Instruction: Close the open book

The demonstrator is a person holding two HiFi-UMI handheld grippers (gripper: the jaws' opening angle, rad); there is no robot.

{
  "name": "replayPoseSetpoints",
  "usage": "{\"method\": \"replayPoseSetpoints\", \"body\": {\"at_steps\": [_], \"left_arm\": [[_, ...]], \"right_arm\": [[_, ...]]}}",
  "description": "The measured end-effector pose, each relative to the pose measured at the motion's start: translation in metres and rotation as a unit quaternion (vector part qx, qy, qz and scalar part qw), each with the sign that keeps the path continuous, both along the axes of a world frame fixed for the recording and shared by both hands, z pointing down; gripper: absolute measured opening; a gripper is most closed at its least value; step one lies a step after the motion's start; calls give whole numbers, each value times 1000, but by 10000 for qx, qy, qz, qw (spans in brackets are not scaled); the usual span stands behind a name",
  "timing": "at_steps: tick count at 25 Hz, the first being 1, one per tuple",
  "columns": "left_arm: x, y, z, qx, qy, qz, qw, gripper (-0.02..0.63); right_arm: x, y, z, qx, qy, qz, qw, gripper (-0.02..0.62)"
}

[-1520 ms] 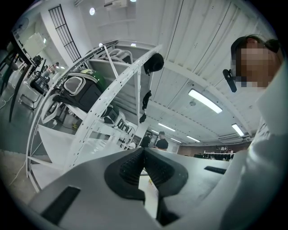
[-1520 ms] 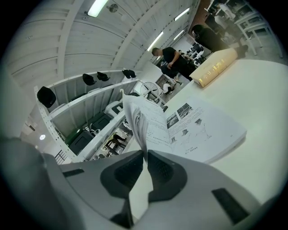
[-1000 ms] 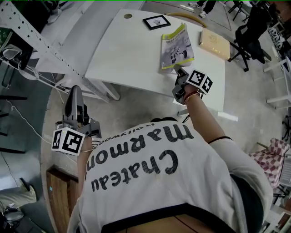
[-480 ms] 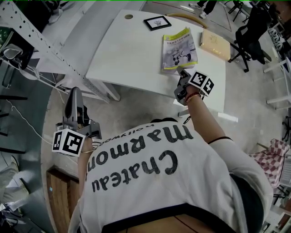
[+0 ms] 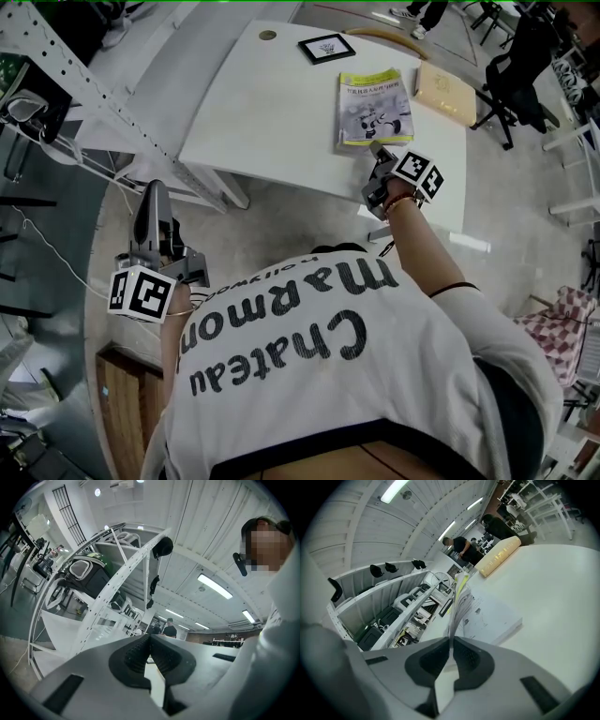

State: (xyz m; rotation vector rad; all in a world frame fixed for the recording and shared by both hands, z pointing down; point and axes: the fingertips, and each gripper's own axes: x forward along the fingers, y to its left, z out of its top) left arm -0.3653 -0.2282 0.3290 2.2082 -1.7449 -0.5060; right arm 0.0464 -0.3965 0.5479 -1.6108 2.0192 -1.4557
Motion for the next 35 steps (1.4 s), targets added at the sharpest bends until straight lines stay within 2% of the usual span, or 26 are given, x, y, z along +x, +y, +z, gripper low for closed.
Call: {"method": "replayPoseSetpoints", "body": {"at_steps": [26,35], "left_arm": [[-14,-5,7,-66,26,48,10000,23],[-10,-10,10,-91,48,100,9999,23]], "right_arm": [[12,8,25,-509,-333,543,9967,44],[14,9,25,-547,-353,529,9965,44]]}}
